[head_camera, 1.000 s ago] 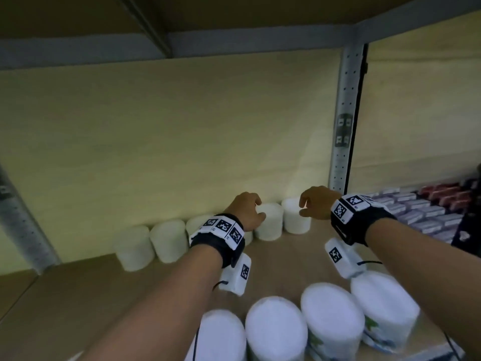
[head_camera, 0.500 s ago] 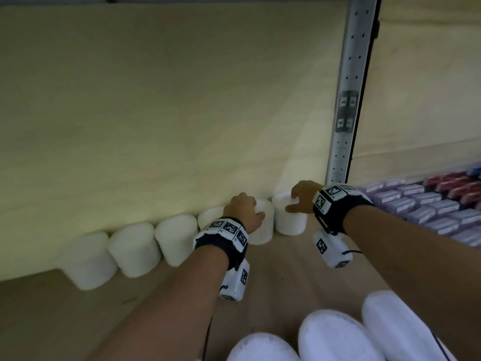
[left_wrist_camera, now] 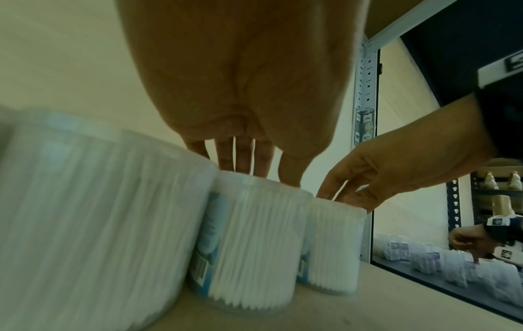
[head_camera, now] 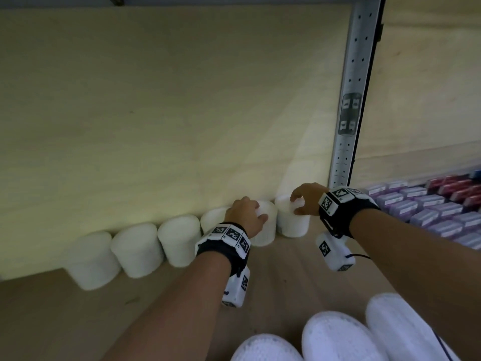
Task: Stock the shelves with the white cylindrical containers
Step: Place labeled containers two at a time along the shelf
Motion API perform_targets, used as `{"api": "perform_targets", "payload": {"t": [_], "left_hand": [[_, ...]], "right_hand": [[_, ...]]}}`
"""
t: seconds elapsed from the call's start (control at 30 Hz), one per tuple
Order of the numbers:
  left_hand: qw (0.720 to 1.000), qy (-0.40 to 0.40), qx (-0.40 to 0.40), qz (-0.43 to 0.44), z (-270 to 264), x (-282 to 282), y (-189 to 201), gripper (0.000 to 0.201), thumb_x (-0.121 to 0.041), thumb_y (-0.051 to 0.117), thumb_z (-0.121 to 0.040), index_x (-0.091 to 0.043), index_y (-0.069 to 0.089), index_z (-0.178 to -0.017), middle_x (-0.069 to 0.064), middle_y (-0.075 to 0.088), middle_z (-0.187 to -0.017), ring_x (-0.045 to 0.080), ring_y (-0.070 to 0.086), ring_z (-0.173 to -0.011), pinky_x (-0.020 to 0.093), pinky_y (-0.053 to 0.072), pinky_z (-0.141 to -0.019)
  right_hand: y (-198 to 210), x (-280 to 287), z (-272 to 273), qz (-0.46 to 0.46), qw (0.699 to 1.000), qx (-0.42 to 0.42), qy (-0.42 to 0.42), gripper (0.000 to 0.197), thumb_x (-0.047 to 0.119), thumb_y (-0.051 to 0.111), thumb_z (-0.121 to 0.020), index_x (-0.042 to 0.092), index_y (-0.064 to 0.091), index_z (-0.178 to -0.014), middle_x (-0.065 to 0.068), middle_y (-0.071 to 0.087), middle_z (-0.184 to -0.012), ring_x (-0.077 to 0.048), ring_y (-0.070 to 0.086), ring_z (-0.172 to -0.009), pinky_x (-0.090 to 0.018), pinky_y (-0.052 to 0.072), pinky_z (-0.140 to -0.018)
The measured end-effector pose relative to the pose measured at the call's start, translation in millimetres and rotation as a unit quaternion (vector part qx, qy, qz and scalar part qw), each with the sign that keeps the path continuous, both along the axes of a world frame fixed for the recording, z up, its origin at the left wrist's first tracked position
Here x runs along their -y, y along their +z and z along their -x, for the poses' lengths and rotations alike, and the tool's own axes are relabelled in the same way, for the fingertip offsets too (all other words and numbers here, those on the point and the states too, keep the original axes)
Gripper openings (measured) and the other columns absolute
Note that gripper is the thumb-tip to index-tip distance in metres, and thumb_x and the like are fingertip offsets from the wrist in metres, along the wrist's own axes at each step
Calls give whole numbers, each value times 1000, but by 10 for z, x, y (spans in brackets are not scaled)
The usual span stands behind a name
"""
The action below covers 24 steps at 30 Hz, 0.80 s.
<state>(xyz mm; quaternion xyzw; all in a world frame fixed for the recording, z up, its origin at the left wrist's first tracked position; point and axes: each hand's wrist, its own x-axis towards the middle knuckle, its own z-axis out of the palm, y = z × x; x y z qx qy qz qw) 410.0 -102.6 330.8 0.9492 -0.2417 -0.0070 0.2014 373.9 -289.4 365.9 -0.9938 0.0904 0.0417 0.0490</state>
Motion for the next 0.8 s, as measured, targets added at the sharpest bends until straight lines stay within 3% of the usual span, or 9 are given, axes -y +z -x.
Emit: {"api": "perform_targets", "payload": {"t": [0.1,0.2,0.3,0.43,0.8], "left_hand": [[1000,1,0,-5,4,2,-4,51,-39,51,-93,-11,49,-135,10,47,-135,28,43,-127,42,37,-107],[1000,0,2,-9,4,5,-10,51,-39,50,-94,-11,48,-136,10,46,-135,28,42,-127,41,37,-106],[1000,3,0,-4,21,3,-5,51,-39,51,-94,-11,48,-136,10,46,-135,28,42,-128,41,37,-106],[1000,3,0,-4,31,4,1,51,-39,51,-94,-11,48,-136,10,46,-135,29,42,-127,41,38,-106],[1000,2,6,12,24,-9,-27,50,-39,51,-93,-12,49,-135,9,47,-134,28,42,-127,40,37,-106]], "right_hand": [[-3,13,17,-22,1000,-4,7,46,10,58,-89,21,55,-133,-5,45,-144,-24,46,-131,-32,40,-107],[2,-29,11,-50,999,13,-5,48,6,51,-88,23,54,-133,-6,43,-145,-26,44,-132,-30,41,-101],[9,-72,-11,-29,998,42,-33,42,25,56,-91,20,51,-133,-8,44,-139,-30,43,-129,-34,41,-100],[-56,-94,-20,16,998,-5,-57,61,52,53,-90,13,46,-135,-14,42,-137,-34,43,-127,-42,39,-104],[-51,-99,-30,18,998,-10,-51,59,50,55,-89,12,47,-133,-13,44,-136,-32,44,-126,-39,39,-103]]}}
